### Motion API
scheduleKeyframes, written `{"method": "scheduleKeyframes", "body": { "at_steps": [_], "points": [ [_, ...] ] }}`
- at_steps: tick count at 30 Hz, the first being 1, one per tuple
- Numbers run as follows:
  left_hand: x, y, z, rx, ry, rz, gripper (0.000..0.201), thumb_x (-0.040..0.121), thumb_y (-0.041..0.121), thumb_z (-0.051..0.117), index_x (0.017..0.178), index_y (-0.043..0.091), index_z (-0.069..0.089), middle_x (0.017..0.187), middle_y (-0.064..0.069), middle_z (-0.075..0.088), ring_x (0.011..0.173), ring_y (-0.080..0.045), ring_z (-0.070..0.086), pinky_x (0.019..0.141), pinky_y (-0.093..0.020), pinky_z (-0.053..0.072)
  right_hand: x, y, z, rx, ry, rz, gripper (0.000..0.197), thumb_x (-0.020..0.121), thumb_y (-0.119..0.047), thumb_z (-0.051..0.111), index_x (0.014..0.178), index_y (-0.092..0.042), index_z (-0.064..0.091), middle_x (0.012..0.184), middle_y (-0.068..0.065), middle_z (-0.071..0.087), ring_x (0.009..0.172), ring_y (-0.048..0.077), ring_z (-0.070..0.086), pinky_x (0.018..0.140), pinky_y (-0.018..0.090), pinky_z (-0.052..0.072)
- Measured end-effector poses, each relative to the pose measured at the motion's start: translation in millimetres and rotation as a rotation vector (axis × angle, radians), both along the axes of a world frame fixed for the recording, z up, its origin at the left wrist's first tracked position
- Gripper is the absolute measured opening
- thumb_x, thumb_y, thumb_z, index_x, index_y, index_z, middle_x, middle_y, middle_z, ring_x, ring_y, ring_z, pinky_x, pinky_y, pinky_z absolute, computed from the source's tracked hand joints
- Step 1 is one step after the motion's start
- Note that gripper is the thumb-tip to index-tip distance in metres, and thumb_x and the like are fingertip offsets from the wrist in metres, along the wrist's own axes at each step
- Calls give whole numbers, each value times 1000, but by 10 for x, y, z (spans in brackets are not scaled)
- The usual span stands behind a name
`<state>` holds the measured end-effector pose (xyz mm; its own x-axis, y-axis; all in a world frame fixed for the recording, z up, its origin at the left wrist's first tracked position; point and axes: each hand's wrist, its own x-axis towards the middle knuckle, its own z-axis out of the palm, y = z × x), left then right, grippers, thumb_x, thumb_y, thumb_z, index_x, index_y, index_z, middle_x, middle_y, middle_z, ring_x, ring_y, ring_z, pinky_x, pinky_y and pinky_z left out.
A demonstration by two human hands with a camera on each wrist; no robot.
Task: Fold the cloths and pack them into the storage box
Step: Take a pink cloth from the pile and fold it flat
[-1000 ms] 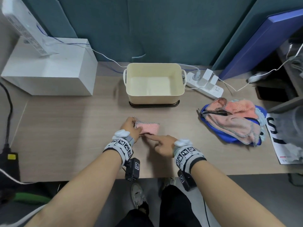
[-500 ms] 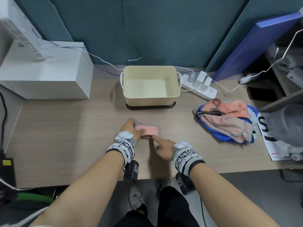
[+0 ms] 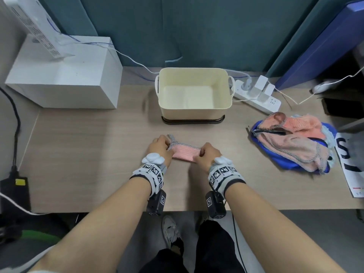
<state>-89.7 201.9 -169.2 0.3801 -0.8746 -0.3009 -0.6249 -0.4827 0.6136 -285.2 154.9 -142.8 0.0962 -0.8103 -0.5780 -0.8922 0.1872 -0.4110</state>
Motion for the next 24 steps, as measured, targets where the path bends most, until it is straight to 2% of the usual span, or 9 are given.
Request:
{"method": "scheduleKeyframes", "body": {
  "at_steps": [3, 6, 9, 11, 14, 16, 21, 24],
  "points": [
    [44, -24, 17, 65, -74, -37, 27, 85, 42, 72, 102, 26, 58, 103, 3, 59, 88, -21, 60, 76, -31, 48, 75, -50, -33, 35, 18, -16, 25, 84, -31, 70, 103, -17, 62, 98, 4, 68, 89, 25, 66, 81, 35, 56],
    [153, -42, 111, 138, -105, -37, 26, 87, 39, 70, 105, 23, 61, 104, -2, 66, 89, -27, 64, 77, -32, 52, 207, -147, -5, 78, 29, 30, 20, 74, -36, 74, 79, -18, 67, 87, 4, 73, 83, 25, 69, 80, 36, 60],
    [399, 15, 84, 186, -105, 61, 25, 85, 44, 69, 100, 27, 59, 95, 2, 66, 83, -25, 65, 73, -30, 52, 442, -248, -38, 84, 13, 94, 24, 78, -38, 77, 71, -19, 63, 87, 2, 73, 84, 23, 69, 76, 30, 56],
    [648, 39, 27, 175, -85, 140, 22, 82, 45, 69, 95, 30, 59, 91, 5, 68, 78, -21, 65, 74, -31, 55, 678, -330, -106, 62, -11, 127, 23, 79, -36, 77, 70, -21, 63, 87, 1, 73, 85, 22, 68, 76, 30, 55],
    [895, 63, 2, 147, -39, 224, 15, 82, 33, 71, 86, 28, 58, 82, 5, 71, 69, -16, 65, 65, -28, 55, 833, -443, -181, 14, -33, 95, 19, 77, -35, 78, 77, -24, 62, 91, -6, 69, 85, 17, 65, 73, 27, 50],
    [975, 106, -19, 136, -33, 258, 14, 77, 31, 72, 81, 29, 59, 76, 9, 70, 66, -13, 65, 62, -27, 54, 864, -511, -254, 7, -38, 96, 24, 76, -40, 79, 80, -24, 61, 89, -8, 68, 83, 16, 65, 74, 28, 52],
    [941, 117, 1, 115, 44, 251, 12, 74, 37, 67, 82, 31, 59, 74, 12, 63, 68, -13, 62, 64, -29, 52, 831, -535, -348, -2, -43, 87, 31, 70, -47, 80, 80, -25, 60, 83, -9, 69, 80, 17, 68, 78, 33, 56],
    [908, 103, 23, 122, 92, 236, 22, 67, 48, 63, 82, 32, 58, 78, 11, 63, 71, -14, 62, 64, -28, 48, 821, -498, -336, -1, -43, 60, 31, 68, -49, 78, 83, -28, 61, 88, -11, 69, 83, 14, 67, 78, 31, 55]
  ]
}}
